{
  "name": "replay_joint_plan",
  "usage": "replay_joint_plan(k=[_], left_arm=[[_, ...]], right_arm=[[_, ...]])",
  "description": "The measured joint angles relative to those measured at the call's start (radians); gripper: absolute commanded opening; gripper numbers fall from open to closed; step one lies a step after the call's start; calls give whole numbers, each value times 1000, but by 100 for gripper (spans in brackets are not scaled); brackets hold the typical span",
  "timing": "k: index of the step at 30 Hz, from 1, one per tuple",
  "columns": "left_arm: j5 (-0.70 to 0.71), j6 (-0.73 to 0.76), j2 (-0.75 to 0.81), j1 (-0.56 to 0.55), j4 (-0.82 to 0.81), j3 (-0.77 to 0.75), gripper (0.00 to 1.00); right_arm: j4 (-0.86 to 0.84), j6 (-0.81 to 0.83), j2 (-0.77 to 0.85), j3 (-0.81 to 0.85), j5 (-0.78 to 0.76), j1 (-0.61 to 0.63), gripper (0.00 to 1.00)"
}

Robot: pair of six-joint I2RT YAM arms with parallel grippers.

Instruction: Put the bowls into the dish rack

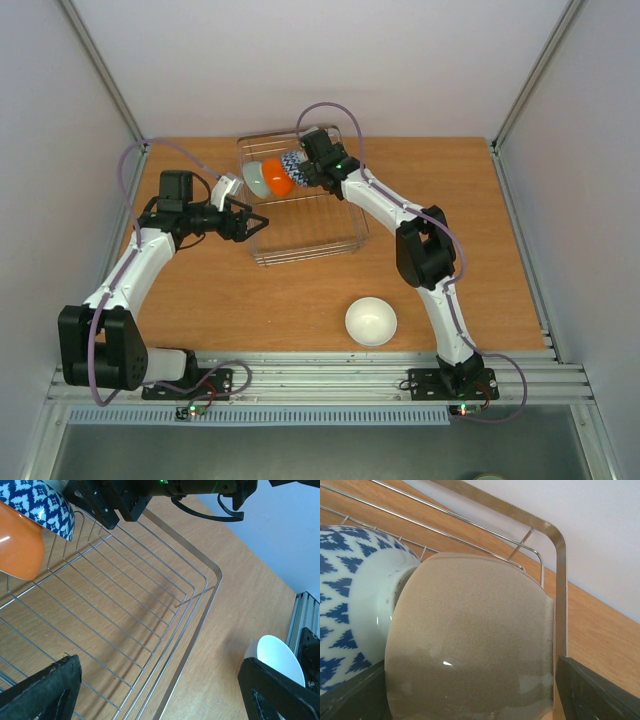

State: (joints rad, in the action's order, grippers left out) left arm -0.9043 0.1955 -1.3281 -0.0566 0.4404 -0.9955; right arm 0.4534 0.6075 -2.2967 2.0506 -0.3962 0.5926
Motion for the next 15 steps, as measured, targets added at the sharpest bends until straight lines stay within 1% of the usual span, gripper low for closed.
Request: replay_joint_plan(k=[15], left_arm=[[0, 0, 0, 0, 0, 0, 86]], right_arm=[[-50, -9, 68, -101, 47, 1, 87]])
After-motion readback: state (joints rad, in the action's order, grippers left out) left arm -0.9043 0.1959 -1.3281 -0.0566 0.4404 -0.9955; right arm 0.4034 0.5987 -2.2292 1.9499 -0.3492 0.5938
